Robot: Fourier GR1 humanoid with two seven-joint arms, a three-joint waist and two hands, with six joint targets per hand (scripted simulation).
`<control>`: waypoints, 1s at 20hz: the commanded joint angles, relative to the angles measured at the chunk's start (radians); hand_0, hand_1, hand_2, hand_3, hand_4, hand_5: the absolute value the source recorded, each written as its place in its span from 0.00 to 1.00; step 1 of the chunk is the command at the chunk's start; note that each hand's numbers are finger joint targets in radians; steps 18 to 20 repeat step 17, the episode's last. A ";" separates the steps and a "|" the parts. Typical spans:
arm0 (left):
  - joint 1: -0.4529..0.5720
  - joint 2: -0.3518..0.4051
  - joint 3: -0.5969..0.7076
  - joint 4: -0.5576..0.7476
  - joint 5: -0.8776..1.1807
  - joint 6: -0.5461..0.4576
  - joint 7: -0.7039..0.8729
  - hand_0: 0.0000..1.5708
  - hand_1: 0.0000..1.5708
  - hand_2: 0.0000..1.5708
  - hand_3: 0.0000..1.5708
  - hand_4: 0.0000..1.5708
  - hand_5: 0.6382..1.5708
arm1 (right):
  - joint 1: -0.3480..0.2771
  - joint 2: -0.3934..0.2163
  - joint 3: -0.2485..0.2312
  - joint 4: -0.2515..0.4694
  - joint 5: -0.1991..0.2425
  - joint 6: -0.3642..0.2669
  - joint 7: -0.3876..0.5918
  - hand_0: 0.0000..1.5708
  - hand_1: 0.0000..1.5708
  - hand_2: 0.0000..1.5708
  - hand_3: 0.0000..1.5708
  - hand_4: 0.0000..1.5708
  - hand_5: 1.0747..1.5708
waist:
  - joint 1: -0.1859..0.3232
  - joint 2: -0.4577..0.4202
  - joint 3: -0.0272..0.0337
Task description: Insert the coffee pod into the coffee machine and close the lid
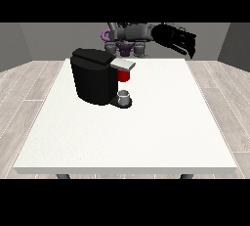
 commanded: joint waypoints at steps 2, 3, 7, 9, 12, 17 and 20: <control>-0.028 -0.001 -0.005 -0.043 0.013 -0.006 0.053 0.00 0.00 0.00 0.00 0.22 1.00 | -0.071 0.011 -0.013 0.112 0.007 -0.007 -0.085 0.00 0.00 0.00 0.00 0.06 1.00 | 0.024 0.017 -0.0027; -0.006 0.007 0.011 -0.006 0.007 0.000 -0.010 0.00 0.00 0.00 0.00 0.22 1.00 | -0.065 0.043 0.001 0.090 0.000 -0.012 -0.090 0.00 0.00 0.00 0.00 0.06 1.00 | -0.027 0.020 -0.0030; -0.007 -0.001 0.009 -0.027 0.005 0.016 0.022 0.00 0.00 0.00 0.00 0.16 1.00 | -0.069 0.073 0.011 0.133 -0.012 0.010 -0.167 0.00 0.00 0.00 0.00 0.00 1.00 | -0.061 -0.004 -0.0028; 0.065 -0.034 -0.014 -0.029 -0.001 0.030 0.026 0.00 0.00 0.00 0.00 0.16 1.00 | -0.023 0.133 0.034 0.113 -0.030 0.016 -0.197 0.00 0.00 0.00 0.00 0.00 1.00 | -0.087 -0.071 -0.0026; 0.080 0.022 0.039 -0.012 0.030 0.000 0.034 0.00 0.00 0.00 0.00 0.17 1.00 | 0.040 0.198 0.082 0.100 -0.017 0.009 -0.265 0.00 0.00 0.00 0.00 0.11 1.00 | -0.132 -0.109 -0.0026; 0.169 0.042 0.108 0.047 0.077 -0.001 0.033 0.00 0.00 0.00 0.00 0.17 1.00 | 0.188 0.311 0.189 0.048 -0.040 0.014 -0.301 0.00 0.00 0.00 0.00 0.17 1.00 | -0.238 -0.237 -0.0026; 0.169 0.042 0.108 0.047 0.077 -0.001 0.033 0.00 0.00 0.00 0.00 0.17 1.00 | 0.188 0.311 0.189 0.048 -0.040 0.014 -0.301 0.00 0.00 0.00 0.00 0.17 1.00 | -0.238 -0.237 -0.0026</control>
